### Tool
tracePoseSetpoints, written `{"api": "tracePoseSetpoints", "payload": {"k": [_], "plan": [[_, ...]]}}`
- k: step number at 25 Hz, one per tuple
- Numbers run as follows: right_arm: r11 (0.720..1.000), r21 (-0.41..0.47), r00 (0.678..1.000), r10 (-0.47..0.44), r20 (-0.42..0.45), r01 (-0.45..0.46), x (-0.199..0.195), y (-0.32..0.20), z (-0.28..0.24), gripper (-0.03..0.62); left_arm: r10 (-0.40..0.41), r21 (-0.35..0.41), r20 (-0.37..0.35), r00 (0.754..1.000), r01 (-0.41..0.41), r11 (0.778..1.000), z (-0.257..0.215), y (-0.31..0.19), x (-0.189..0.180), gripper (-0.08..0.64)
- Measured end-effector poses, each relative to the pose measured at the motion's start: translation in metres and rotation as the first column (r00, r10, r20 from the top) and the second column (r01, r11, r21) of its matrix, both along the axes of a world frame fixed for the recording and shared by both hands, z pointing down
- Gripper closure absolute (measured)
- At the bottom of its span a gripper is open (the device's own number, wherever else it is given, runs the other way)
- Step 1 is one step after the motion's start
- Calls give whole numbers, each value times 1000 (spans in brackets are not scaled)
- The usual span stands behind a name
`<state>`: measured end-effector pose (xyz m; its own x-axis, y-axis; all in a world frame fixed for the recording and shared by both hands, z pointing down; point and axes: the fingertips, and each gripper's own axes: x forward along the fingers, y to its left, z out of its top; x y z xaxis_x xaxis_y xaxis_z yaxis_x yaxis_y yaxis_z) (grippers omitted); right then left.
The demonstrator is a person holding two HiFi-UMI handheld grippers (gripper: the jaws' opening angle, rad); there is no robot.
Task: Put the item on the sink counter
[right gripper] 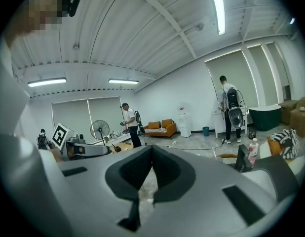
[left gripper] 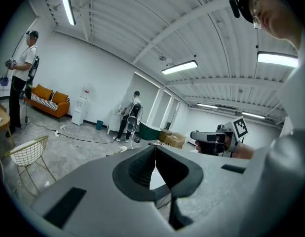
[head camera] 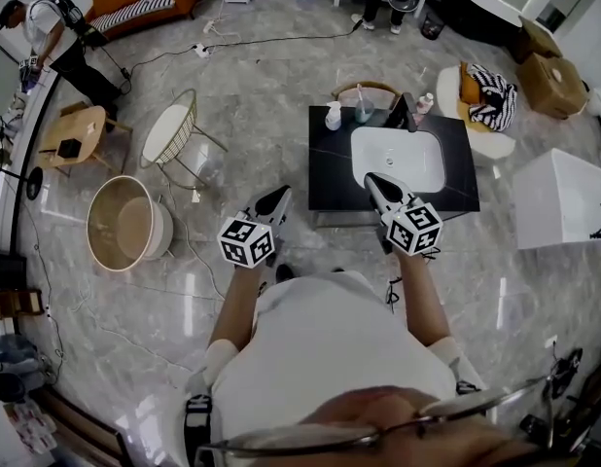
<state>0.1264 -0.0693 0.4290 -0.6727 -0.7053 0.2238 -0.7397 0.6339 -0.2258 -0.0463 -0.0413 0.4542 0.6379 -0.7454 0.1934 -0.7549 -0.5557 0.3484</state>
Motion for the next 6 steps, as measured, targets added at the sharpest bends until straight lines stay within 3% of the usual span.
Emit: {"api": "tracePoseSetpoints", "payload": {"k": [6], "plan": [[1000,-7,1000,25,4,-25,1,4,-5,586,-2,-13,-10,1000,2,1000,-1,5,-8,555]]}}
